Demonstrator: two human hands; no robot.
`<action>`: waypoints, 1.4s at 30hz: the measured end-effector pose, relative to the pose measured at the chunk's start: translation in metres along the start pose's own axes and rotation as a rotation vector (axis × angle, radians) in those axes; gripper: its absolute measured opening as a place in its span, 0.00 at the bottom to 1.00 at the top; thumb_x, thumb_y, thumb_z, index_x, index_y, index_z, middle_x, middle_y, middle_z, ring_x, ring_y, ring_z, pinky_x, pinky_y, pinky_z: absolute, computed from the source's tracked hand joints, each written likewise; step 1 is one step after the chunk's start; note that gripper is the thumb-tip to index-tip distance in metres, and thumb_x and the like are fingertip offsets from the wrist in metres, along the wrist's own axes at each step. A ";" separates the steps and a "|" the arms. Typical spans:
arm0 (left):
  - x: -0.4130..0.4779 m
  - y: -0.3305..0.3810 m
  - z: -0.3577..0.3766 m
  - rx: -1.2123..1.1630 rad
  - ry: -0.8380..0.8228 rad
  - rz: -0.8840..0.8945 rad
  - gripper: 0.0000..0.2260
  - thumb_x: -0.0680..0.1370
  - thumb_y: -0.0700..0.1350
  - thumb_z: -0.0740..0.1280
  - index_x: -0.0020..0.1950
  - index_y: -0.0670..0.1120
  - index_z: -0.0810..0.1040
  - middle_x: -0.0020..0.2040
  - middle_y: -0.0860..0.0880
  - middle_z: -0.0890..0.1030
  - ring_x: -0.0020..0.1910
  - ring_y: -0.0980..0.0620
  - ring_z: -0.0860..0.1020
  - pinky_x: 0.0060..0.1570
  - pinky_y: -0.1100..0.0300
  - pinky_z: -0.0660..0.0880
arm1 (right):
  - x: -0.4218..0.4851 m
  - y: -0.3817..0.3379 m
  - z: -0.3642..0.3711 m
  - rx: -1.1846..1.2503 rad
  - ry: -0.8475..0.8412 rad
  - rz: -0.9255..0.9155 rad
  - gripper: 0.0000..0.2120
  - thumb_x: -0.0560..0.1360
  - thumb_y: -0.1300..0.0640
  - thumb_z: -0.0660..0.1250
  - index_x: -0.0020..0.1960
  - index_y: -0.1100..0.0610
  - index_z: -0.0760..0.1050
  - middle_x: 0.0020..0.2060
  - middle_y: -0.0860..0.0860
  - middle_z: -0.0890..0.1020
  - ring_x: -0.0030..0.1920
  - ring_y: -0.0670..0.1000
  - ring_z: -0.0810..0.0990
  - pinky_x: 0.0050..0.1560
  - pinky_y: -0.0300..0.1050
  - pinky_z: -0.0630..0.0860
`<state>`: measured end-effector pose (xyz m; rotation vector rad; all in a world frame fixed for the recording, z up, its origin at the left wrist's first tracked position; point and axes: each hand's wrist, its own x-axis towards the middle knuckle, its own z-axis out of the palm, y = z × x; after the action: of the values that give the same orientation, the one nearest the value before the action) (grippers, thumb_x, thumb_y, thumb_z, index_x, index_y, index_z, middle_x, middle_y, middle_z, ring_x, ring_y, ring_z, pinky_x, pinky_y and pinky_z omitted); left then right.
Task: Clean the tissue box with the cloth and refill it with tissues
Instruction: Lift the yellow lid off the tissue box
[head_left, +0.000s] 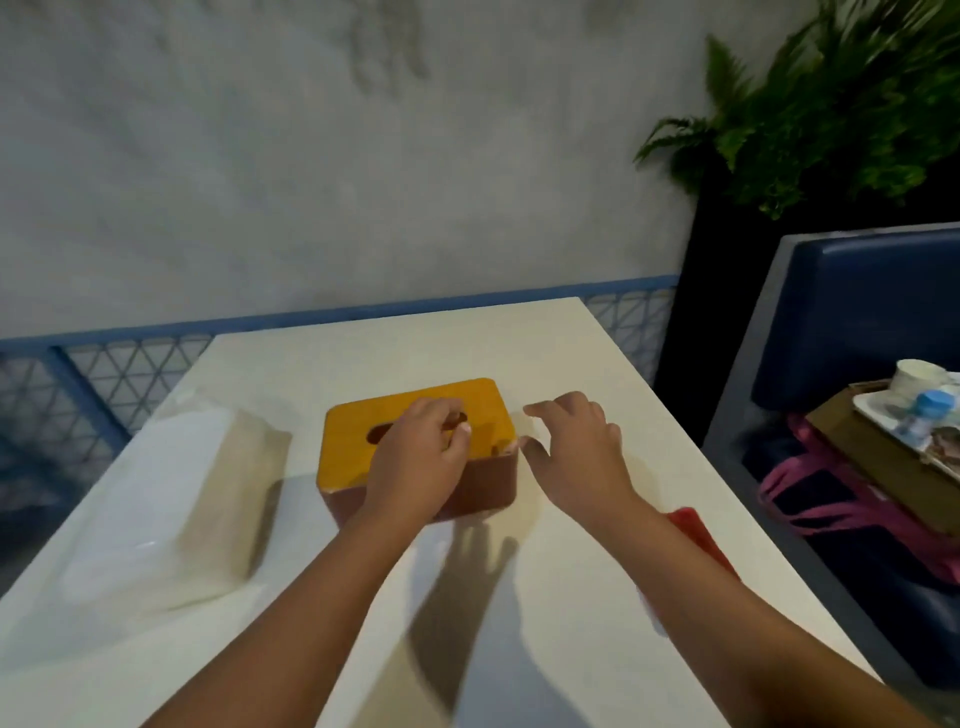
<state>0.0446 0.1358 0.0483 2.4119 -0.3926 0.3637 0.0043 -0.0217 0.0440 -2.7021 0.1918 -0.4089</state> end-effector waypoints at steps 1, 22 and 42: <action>0.003 -0.011 -0.010 -0.019 0.050 -0.021 0.13 0.78 0.46 0.62 0.62 0.48 0.77 0.60 0.50 0.77 0.55 0.50 0.77 0.53 0.56 0.73 | 0.004 -0.013 0.004 -0.003 -0.001 -0.030 0.18 0.78 0.49 0.61 0.68 0.48 0.69 0.62 0.50 0.71 0.63 0.52 0.68 0.60 0.48 0.64; 0.004 -0.128 -0.019 -0.431 0.146 -0.343 0.20 0.83 0.49 0.50 0.74 0.49 0.64 0.70 0.47 0.68 0.69 0.47 0.67 0.66 0.55 0.64 | 0.027 -0.125 0.082 -0.250 -0.240 -0.328 0.36 0.69 0.30 0.37 0.71 0.41 0.62 0.61 0.54 0.75 0.63 0.55 0.71 0.62 0.55 0.66; -0.005 -0.142 -0.011 -0.554 0.267 -0.302 0.28 0.76 0.59 0.47 0.73 0.49 0.65 0.71 0.48 0.69 0.70 0.50 0.67 0.67 0.56 0.64 | 0.042 -0.139 0.079 -0.039 -0.364 -0.105 0.30 0.71 0.29 0.57 0.70 0.38 0.65 0.69 0.47 0.71 0.67 0.53 0.70 0.69 0.54 0.65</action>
<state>0.0901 0.2489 -0.0254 1.8143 0.0013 0.3752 0.0789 0.1253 0.0421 -2.7738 -0.0461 0.0621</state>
